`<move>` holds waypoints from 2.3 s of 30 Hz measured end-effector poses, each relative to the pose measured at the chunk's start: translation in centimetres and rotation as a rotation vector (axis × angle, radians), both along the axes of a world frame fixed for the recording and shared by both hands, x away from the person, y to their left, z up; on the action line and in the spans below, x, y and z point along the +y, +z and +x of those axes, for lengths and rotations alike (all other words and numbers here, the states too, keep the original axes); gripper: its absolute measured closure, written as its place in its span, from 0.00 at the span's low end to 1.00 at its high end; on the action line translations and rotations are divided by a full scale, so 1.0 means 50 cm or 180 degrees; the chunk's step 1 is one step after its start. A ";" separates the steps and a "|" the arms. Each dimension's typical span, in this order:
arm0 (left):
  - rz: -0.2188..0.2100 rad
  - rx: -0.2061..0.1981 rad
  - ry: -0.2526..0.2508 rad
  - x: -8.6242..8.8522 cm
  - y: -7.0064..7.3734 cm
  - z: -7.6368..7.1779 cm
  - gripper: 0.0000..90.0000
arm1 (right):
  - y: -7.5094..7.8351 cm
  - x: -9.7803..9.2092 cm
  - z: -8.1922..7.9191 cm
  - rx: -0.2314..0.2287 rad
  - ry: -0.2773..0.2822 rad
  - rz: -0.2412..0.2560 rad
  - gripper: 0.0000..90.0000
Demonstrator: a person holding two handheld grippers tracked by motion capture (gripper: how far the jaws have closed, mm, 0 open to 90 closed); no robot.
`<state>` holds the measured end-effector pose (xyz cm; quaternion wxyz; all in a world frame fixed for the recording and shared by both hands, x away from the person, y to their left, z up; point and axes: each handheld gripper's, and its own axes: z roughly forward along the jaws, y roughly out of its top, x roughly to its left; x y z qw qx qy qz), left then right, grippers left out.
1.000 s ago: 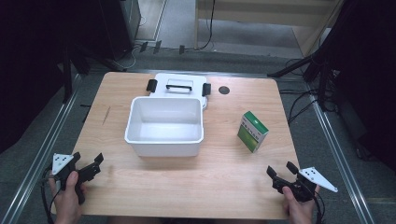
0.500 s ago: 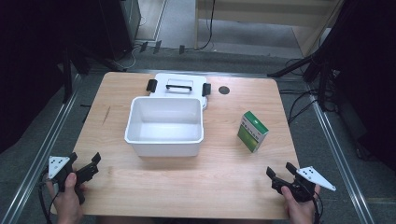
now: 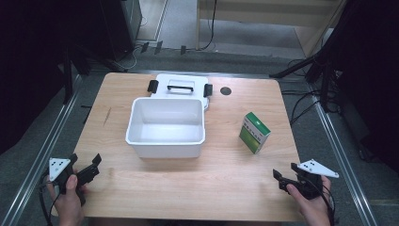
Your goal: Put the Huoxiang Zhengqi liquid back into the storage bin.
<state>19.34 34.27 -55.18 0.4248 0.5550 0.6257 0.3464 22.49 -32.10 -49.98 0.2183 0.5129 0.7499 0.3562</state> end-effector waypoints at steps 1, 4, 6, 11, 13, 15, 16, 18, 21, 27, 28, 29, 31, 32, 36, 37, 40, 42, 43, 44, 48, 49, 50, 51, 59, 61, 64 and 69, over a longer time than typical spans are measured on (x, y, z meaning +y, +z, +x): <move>-0.0016 -0.0005 -0.0036 0.001 0.000 -0.001 0.16 | 0.008 0.004 0.003 0.0029 0.0046 -0.0069 0.26; -0.0074 0.0006 -0.0048 0.004 -0.001 -0.002 0.16 | 0.024 0.014 0.009 0.0081 0.0078 -0.0201 0.27; -0.0168 0.0043 -0.0033 0.010 -0.001 0.001 0.16 | 0.047 0.032 0.019 0.0159 0.0138 -0.0345 0.27; -0.0078 0.0078 -0.0049 0.004 0.000 0.004 0.16 | 0.072 0.065 0.046 0.0411 0.0335 -0.0632 0.27; 0.0007 0.0126 -0.0072 0.000 0.000 0.007 0.16 | 0.076 0.071 0.052 0.0457 0.0379 -0.0708 0.27; 0.0065 0.0163 -0.0066 -0.005 0.001 0.010 0.16 | 0.089 0.087 0.071 0.0632 0.0442 -0.0859 0.27; 0.0087 0.0183 -0.0075 -0.005 0.001 0.011 0.16 | 0.089 0.087 0.071 0.0632 0.0442 -0.0859 0.27; 0.0103 0.0201 -0.0082 -0.006 0.000 0.013 0.16 | 0.101 0.097 0.082 0.0776 0.0504 -0.0959 0.26; 0.0131 0.0217 -0.0078 -0.008 0.001 0.013 0.16 | 0.120 0.111 0.100 0.1040 0.0585 -0.1076 0.24; 0.0116 0.0226 -0.0100 -0.007 0.001 0.013 0.16 | 0.163 0.137 0.141 0.1338 0.0668 -0.1277 0.23; 0.0116 0.0233 -0.0098 -0.006 0.001 0.014 0.16 | 0.181 0.146 0.152 0.1370 0.0679 -0.1332 0.23; 0.0111 0.0239 -0.0101 -0.006 0.000 0.014 0.16 | 0.181 0.146 0.152 0.1370 0.0679 -0.1332 0.23; 0.0131 0.0255 -0.0112 -0.007 0.001 0.015 0.16 | 0.195 0.157 0.161 0.1418 0.0728 -0.1366 0.23; 0.0146 0.0255 -0.0115 -0.009 0.000 0.016 0.16 | 0.204 0.166 0.173 0.1478 0.0763 -0.1442 0.22; 0.0193 0.0251 -0.0126 -0.012 0.000 0.016 0.16 | 0.216 0.185 0.201 0.1606 0.0771 -0.1622 0.23; 0.0196 0.0254 -0.0130 -0.012 0.000 0.016 0.16 | 0.216 0.185 0.201 0.1606 0.0771 -0.1622 0.23; 0.0198 0.0276 -0.0137 -0.011 0.001 0.016 0.16 | 0.224 0.204 0.221 0.1681 0.0813 -0.1694 0.22; 0.0214 0.0271 -0.0145 -0.012 0.001 0.016 0.16 | 0.227 0.215 0.235 0.1750 0.0844 -0.1808 0.22; 0.0217 0.0266 -0.0141 -0.013 0.001 0.017 0.16 | 0.228 0.220 0.244 0.1784 0.0845 -0.1843 0.22; 0.0224 0.0269 -0.0136 -0.014 0.001 0.017 0.16 | 0.233 0.229 0.265 0.1886 0.0799 -0.1823 0.22; 0.0265 0.0299 -0.0151 -0.016 0.001 0.018 0.16 | 0.231 0.239 0.288 0.1935 0.0811 -0.1814 0.27; 0.0283 0.0303 -0.0158 -0.017 0.001 0.018 0.16 | 0.227 0.242 0.296 0.1972 0.0803 -0.1806 0.28; 0.0297 0.0313 -0.0160 -0.018 0.001 0.019 0.16 | 0.220 0.250 0.310 0.2032 0.0759 -0.1823 0.29; 0.0315 0.0313 -0.0161 -0.020 0.001 0.019 0.16 | 0.217 0.252 0.317 0.2033 0.0753 -0.1820 0.31; 0.0317 0.0311 -0.0186 -0.019 0.001 0.016 0.16 | 0.195 0.275 0.348 0.2040 0.0676 -0.1838 0.40; 0.0310 0.0300 -0.0193 -0.019 0.001 0.015 0.16 | 0.194 0.279 0.355 0.2041 0.0639 -0.1821 0.42; 0.0322 0.0292 -0.0204 -0.020 0.001 0.013 0.16 | 0.197 0.280 0.365 0.2047 0.0612 -0.1721 0.48; 0.0417 0.0202 -0.0187 -0.027 0.001 0.007 0.16 | 0.207 0.269 0.374 0.2018 0.0626 -0.1620 0.57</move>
